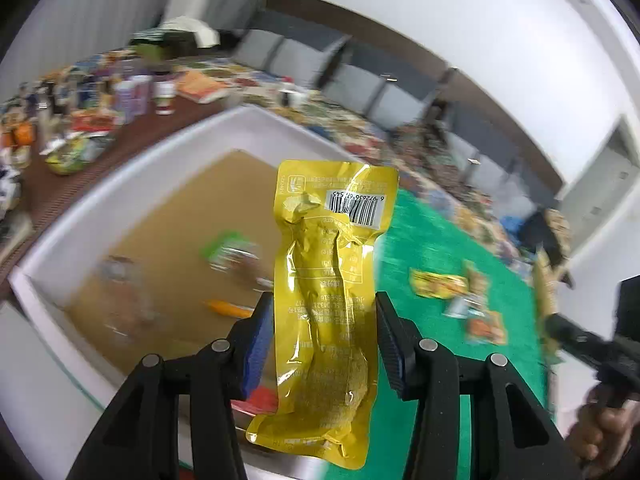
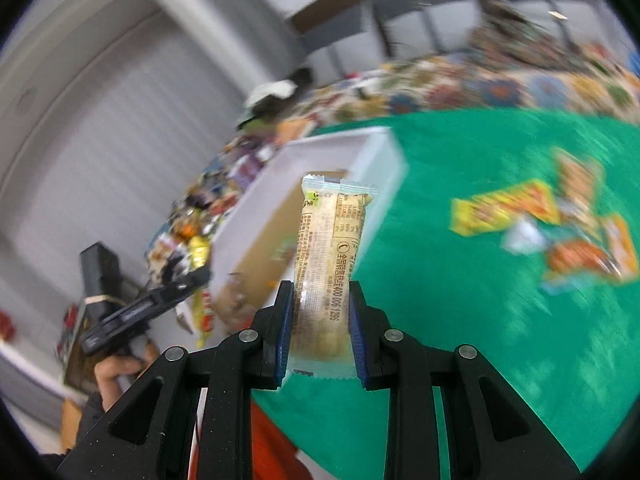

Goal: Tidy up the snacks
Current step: 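Carry the yellow bag and cream bar into the white box and open both grippers, then move both grippers back over the remaining snacks on the bed, then lower the left gripper over the long yellow chicken-feet bag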

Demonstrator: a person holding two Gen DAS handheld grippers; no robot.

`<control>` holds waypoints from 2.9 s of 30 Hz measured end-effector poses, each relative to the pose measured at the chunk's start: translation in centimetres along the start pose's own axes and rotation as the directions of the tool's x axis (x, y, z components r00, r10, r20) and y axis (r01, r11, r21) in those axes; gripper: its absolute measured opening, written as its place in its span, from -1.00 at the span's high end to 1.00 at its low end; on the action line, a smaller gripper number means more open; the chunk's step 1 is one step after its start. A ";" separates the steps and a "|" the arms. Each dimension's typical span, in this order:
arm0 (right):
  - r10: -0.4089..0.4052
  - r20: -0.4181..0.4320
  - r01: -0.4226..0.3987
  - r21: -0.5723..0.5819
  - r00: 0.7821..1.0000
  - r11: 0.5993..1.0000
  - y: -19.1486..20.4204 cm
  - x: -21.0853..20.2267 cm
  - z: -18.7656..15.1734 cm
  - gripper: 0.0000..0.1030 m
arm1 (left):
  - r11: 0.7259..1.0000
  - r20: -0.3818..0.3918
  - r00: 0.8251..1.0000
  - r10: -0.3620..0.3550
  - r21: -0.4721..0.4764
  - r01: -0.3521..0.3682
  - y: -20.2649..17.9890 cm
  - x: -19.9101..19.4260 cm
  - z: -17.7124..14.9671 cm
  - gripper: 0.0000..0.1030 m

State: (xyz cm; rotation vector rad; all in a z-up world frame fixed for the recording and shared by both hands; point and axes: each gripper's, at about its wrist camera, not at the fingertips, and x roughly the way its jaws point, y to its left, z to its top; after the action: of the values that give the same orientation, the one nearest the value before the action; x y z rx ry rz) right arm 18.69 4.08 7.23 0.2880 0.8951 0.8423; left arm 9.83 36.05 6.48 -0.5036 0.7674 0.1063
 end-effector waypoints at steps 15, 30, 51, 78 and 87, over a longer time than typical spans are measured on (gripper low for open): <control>-0.160 -0.082 0.150 -0.122 0.984 0.981 4.1 11.9 -1.0 -0.39 | 0.954 0.022 0.956 0.293 -0.072 -0.291 6.3 1.2 -3.3 -0.95; -0.790 -0.026 0.788 0.085 0.613 0.609 -27.4 -9.2 -15.8 -0.42 | 0.953 -0.129 0.991 -0.043 0.292 0.079 -17.3 7.4 -10.5 -0.99; -0.772 -0.012 0.755 0.220 0.636 0.618 -32.1 -12.7 -17.0 -0.77 | 0.870 -0.140 0.980 0.139 0.489 -0.054 -23.2 22.8 -18.0 -1.00; -0.772 -0.012 0.754 0.221 0.636 0.618 -32.1 -12.7 -17.0 -0.77 | 0.778 -0.307 0.940 0.152 0.624 0.078 -24.3 25.3 -13.3 -0.99; -0.772 -0.012 0.754 0.222 0.636 0.618 -32.1 -12.7 -17.0 -0.77 | 0.643 -0.230 0.945 0.231 0.765 0.030 -29.0 32.4 -3.7 -0.99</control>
State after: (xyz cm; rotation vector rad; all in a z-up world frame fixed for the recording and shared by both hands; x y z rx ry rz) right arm 17.90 -28.32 -13.51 0.0901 0.9110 -0.0785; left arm 38.75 6.07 -6.56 0.3607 1.0669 -0.2041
